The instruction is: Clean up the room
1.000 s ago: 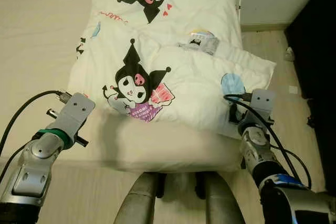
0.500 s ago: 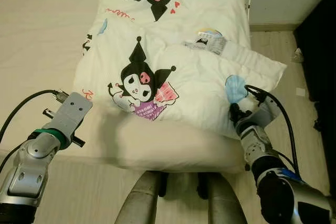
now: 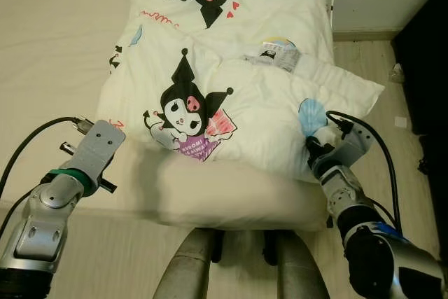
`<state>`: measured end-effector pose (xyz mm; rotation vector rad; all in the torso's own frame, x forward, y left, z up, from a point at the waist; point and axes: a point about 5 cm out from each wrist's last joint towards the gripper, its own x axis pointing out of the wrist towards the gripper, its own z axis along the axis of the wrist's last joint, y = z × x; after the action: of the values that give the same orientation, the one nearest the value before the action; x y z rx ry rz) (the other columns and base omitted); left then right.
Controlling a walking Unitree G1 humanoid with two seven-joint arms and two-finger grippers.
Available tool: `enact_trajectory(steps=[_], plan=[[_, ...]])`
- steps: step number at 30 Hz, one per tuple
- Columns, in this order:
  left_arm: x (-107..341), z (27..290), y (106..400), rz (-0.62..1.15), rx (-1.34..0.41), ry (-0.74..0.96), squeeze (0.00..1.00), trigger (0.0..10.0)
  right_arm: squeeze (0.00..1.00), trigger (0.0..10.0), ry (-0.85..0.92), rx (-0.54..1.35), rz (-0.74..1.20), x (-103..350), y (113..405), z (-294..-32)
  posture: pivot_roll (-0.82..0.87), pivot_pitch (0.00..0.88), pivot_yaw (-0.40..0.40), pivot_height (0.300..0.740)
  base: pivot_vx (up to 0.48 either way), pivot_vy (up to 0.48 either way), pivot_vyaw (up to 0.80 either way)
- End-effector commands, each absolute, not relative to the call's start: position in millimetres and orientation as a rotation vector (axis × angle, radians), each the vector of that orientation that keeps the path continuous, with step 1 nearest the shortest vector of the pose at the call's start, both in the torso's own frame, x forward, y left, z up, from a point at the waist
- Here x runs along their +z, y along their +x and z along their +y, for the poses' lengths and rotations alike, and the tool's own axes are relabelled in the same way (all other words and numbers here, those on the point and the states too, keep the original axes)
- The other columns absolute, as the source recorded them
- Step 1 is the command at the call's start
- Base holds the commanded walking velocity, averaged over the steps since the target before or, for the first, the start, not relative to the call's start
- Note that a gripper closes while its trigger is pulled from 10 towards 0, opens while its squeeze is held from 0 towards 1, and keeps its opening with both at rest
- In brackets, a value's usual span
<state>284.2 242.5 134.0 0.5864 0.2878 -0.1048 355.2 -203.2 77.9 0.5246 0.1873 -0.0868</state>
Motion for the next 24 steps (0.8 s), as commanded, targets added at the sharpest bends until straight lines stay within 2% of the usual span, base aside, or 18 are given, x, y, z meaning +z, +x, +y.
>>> enact_trajectory(steps=[1,3,5,6,7,8,10,13,18,19,21,24], plan=[[122,246,279,0.336,-0.098,0.583,0.0,10.0,0.0,0.0,0.536,-0.02,0.203,72,353,-191,0.15,0.373,0.192,0.74,0.0,0.0,0.0],[122,244,283,0.325,-0.089,0.551,0.0,10.0,0.0,0.0,0.442,0.148,0.14,85,356,-180,0.11,0.36,0.161,0.74,0.0,0.0,0.0],[123,243,285,0.321,-0.084,0.536,0.0,10.0,0.0,0.0,0.408,0.21,0.121,89,357,-175,0.11,0.36,0.161,0.74,0.0,0.0,0.0],[125,243,288,0.31,-0.075,0.511,0.0,10.0,0.0,0.0,0.317,0.34,0.108,92,353,-164,0.08,0.349,0.139,0.74,0.0,0.0,0.0],[125,243,288,0.31,-0.075,0.511,0.0,10.0,0.0,0.0,0.317,0.34,0.108,92,353,-164,0.08,0.349,0.139,0.74,0.0,0.0,0.0],[127,243,291,0.301,-0.069,0.493,0.0,10.0,0.0,0.0,0.248,0.44,0.104,93,348,-154,0.08,0.349,0.139,0.74,0.0,0.0,0.0],[127,243,291,0.301,-0.069,0.493,0.0,10.0,0.0,0.0,0.248,0.44,0.104,93,348,-154,0.08,0.349,0.139,0.74,0.0,0.0,0.0],[130,239,296,0.278,-0.063,0.452,0.0,10.0,0.0,0.0,0.013,0.786,0.113,89,320,-123,0.05,0.332,0.115,0.74,0.0,0.0,0.0],[128,236,296,0.275,-0.064,0.444,0.0,10.0,0.0,0.0,-0.063,0.941,0.134,84,306,-109,0.04,0.321,0.11,0.74,0.0,0.0,0.0],[127,234,295,0.275,-0.067,0.441,0.0,10.0,0.0,0.0,-0.119,1.072,0.172,76,292,-99,0.04,0.314,0.106,0.74,0.0,0.0,0.0],[127,234,295,0.275,-0.067,0.441,0.0,10.0,0.0,0.0,-0.119,1.072,0.172,76,292,-99,0.04,0.314,0.106,0.74,0.0,0.0,0.0],[124,231,296,0.273,-0.07,0.432,0.0,10.0,0.0,0.0,-0.275,1.467,0.335,50,236,-82,0.04,0.306,0.105,0.74,0.0,0.0,0.0]])
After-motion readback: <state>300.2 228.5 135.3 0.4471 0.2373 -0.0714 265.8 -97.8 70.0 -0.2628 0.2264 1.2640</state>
